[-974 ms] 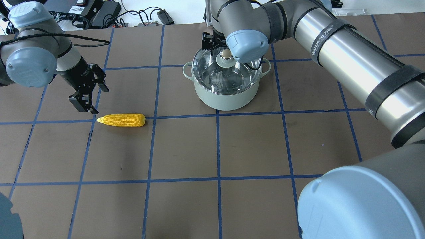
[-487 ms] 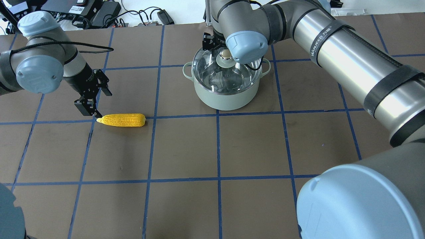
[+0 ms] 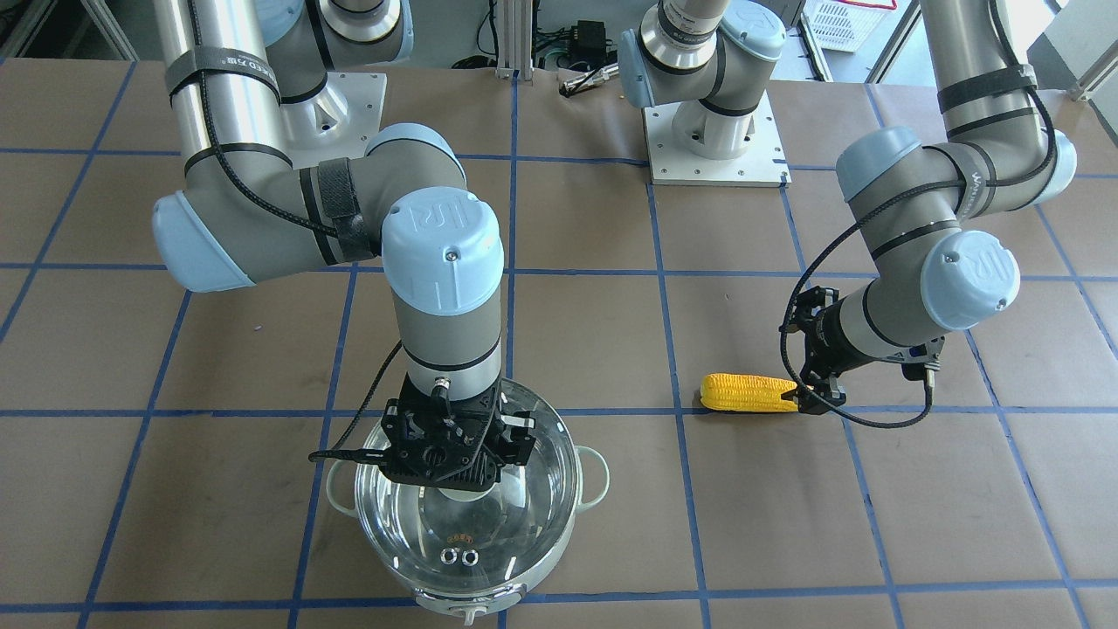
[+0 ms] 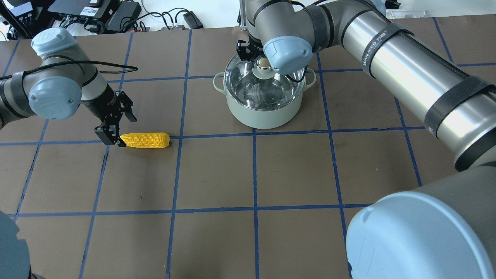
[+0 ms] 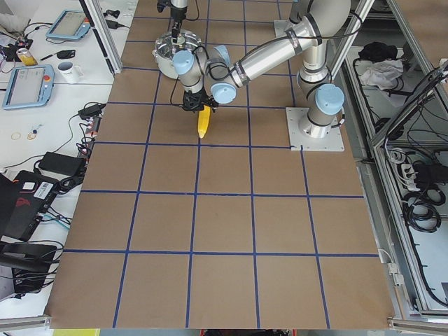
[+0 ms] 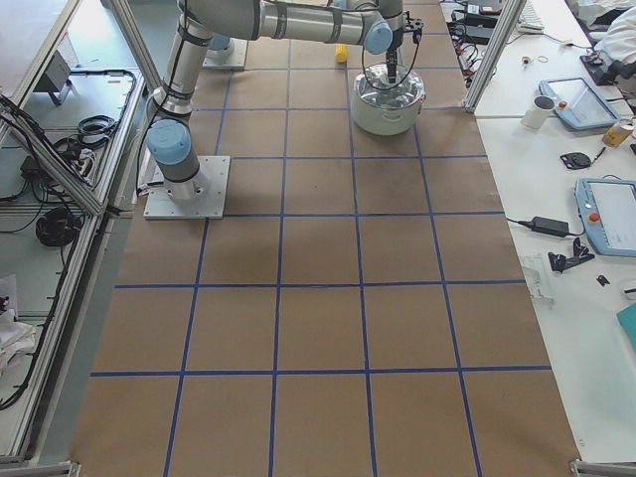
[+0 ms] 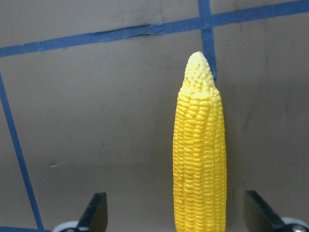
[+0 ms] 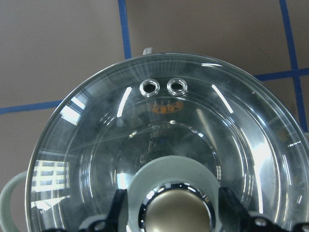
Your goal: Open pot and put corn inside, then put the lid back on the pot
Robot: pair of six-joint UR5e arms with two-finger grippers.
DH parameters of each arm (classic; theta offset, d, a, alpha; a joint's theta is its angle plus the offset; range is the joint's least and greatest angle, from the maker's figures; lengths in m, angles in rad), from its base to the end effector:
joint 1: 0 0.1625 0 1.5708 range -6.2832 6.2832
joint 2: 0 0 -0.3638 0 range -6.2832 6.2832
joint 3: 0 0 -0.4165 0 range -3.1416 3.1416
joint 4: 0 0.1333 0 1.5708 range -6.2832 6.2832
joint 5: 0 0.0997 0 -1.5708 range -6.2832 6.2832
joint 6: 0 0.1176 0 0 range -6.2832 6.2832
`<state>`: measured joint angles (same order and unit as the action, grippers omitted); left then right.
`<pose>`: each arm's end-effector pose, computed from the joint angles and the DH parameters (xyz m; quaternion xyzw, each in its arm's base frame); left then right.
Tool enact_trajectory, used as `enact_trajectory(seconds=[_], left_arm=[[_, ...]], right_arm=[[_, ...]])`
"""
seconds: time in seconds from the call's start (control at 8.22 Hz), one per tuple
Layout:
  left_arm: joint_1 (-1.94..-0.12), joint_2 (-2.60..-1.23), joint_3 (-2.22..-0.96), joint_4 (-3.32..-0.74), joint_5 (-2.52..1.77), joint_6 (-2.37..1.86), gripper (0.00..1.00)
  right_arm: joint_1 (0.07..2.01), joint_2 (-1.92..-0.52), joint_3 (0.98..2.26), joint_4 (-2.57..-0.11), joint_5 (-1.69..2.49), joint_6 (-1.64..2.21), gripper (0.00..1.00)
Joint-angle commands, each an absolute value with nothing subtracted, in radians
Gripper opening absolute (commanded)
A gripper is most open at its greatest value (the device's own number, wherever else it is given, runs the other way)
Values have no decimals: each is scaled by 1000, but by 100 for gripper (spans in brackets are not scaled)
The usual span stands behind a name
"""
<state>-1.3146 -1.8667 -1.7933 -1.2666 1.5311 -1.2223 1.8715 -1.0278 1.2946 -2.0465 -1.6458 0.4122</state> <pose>0.0035 -0.5576 0.1681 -0.6713 0.7332 0.1038 0.0322 0.3297 -0.6428 0.2701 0.0593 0.9921 -0.1107 0.0014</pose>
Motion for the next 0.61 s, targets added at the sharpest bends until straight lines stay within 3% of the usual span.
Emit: enact_trajectory(seconds=[0.0, 0.24, 0.49], left_arm=[[-1315, -1871, -1825, -1259, 1522, -1229, 100], [-1315, -1874, -1825, -1215, 1523, -1232, 100], [-1315, -1916, -1825, -1177, 1528, -1282, 100]], right_arm=[[1871, -1029, 1293, -2046, -1641, 407, 46], [1870, -1031, 1293, -2046, -1640, 405, 31], [1870, -1040, 1283, -2046, -1640, 388, 26]])
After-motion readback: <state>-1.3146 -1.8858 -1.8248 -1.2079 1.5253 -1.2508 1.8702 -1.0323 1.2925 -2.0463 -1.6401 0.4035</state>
